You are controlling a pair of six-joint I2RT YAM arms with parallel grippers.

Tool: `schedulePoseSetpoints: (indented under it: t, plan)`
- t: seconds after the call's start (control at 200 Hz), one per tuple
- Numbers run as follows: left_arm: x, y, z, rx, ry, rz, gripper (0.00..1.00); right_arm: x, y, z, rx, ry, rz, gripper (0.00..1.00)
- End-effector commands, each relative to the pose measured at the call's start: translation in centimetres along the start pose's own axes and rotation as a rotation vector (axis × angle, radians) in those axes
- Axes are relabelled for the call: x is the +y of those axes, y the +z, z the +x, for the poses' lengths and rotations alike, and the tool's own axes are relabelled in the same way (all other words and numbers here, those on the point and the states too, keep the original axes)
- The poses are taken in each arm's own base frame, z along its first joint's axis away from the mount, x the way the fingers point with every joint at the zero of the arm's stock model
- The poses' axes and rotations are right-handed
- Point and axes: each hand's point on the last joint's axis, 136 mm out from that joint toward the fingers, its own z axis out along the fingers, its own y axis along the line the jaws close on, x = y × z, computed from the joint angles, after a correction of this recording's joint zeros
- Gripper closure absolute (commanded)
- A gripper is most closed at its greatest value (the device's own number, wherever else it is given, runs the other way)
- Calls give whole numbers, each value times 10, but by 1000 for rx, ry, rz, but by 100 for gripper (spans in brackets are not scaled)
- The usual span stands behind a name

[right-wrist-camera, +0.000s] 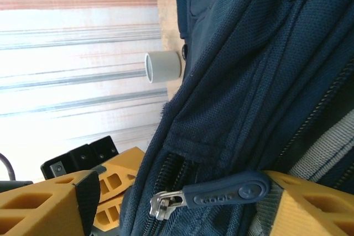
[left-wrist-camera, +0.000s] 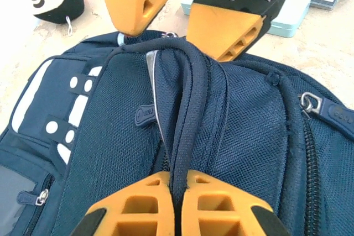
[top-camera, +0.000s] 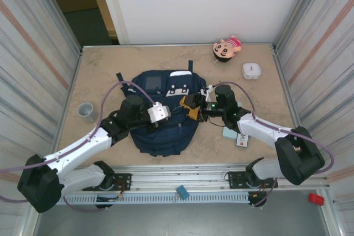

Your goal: Pack books, pencil case, and school supplies into a backpack

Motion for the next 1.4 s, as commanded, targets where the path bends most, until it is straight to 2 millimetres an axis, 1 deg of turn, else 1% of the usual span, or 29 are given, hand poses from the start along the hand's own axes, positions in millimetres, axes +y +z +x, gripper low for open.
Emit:
schedulePoseSetpoints:
  t: [0.0, 0.08, 0.195, 0.371, 0.446, 0.506, 0.591, 0.686, 0.792, 0.882, 0.967, 1.057, 1.102, 1.127, 1.153, 1.188, 1.223, 1.248, 1.278, 1.338, 1.398]
  plan:
    - [27, -15, -29, -130, -17, -112, 100, -5, -6, 4, -10, 13, 32, 24]
    - [24, -17, -32, -162, -17, -91, 100, -8, -9, 4, -23, 17, 40, 23]
    - [18, -17, -33, -172, -14, -62, 100, -5, -6, 6, -17, 15, 35, 23]
    - [16, -21, -38, -203, -4, -57, 100, 3, 2, 4, -8, 34, -5, 22]
    - [20, -22, -40, -208, -10, -76, 100, 4, 5, 5, 2, 37, -11, 22]
    - [26, -22, -39, -199, -27, -102, 100, 2, 5, 5, 10, 43, -1, 21]
    - [31, -21, -36, -188, -51, -120, 100, -8, 0, 6, 7, 57, 34, 20]
    - [26, -19, -38, -200, -46, -89, 100, -13, -5, 6, -4, 70, 46, 18]
    - [17, -18, -39, -208, -22, -40, 100, -2, -3, 4, -7, 57, 20, 18]
    - [9, -17, -37, -195, 16, -6, 100, 13, 3, 0, -4, 45, -24, 18]
    - [1, -14, -33, -166, 57, 23, 100, 25, 10, -6, -8, 42, -67, 20]
    - [-5, -9, -26, -123, 78, 46, 100, 33, 15, -10, -14, 46, -96, 22]
    - [-7, -8, -23, -103, 91, 53, 100, 36, 17, -10, -13, 44, -100, 25]
    - [-8, -7, -22, -92, 95, 55, 100, 37, 18, -10, -14, 44, -100, 28]
    - [-8, -5, -19, -79, 97, 54, 100, 37, 19, -10, -14, 45, -99, 33]
    - [-9, -5, -18, -66, 99, 54, 100, 37, 20, -11, -18, 46, -98, 43]
    - [-9, -4, -18, -59, 99, 53, 100, 36, 20, -11, -24, 51, -96, 57]
    - [-9, -4, -17, -53, 91, 52, 100, 34, 19, -12, -29, 53, -92, 64]
    - [-9, -5, -17, -51, 82, 52, 100, 33, 18, -13, -39, 55, -90, 71]
    - [-10, -9, -20, -49, 47, 60, 92, 33, 17, -14, -57, 51, -93, 78]
    - [-12, -13, -26, -48, -8, 67, 84, 35, 16, -15, -70, 47, -100, 83]
